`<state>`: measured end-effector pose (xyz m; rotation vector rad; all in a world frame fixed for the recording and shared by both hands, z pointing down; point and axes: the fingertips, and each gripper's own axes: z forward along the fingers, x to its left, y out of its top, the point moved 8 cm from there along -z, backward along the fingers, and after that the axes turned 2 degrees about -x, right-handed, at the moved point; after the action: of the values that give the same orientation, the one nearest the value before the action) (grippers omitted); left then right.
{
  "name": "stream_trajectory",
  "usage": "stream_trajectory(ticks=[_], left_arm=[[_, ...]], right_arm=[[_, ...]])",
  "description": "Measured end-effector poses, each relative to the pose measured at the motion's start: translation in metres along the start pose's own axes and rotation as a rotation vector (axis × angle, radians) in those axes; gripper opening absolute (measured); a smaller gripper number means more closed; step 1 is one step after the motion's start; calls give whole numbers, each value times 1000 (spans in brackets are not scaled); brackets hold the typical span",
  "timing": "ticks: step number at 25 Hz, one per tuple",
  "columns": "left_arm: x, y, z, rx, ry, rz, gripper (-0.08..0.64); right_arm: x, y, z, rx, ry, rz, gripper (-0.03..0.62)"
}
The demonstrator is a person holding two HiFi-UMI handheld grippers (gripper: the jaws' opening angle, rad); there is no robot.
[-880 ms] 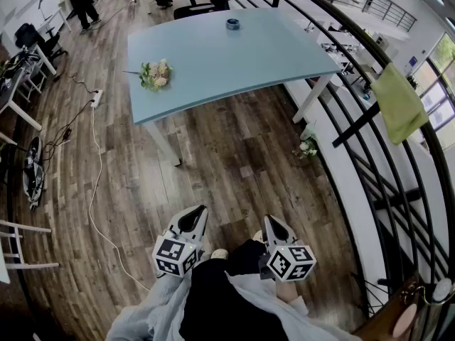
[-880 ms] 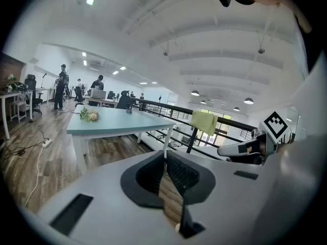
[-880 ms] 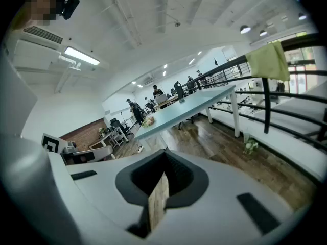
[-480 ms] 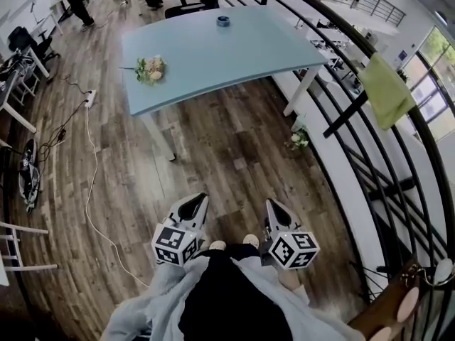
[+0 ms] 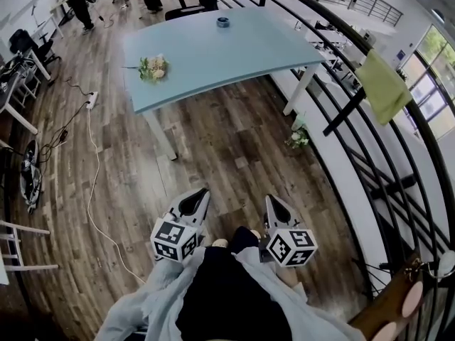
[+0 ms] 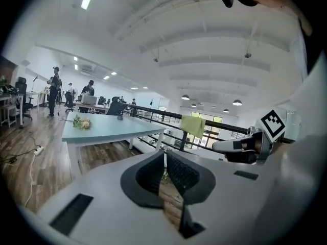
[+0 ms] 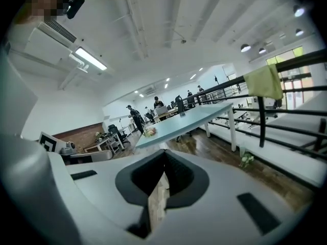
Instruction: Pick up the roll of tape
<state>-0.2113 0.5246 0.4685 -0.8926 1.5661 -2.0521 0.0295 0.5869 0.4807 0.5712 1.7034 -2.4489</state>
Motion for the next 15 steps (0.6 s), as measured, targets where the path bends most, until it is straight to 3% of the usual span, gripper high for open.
stream_trajectory(ticks=[8, 15], left_arm=[[6, -8, 10, 24, 12, -15, 29], [20, 4, 54, 19, 29, -19, 29]], right_arm=[[-9, -1, 10, 3, -15, 22, 6], [-40, 20, 45, 24, -23, 36, 6]])
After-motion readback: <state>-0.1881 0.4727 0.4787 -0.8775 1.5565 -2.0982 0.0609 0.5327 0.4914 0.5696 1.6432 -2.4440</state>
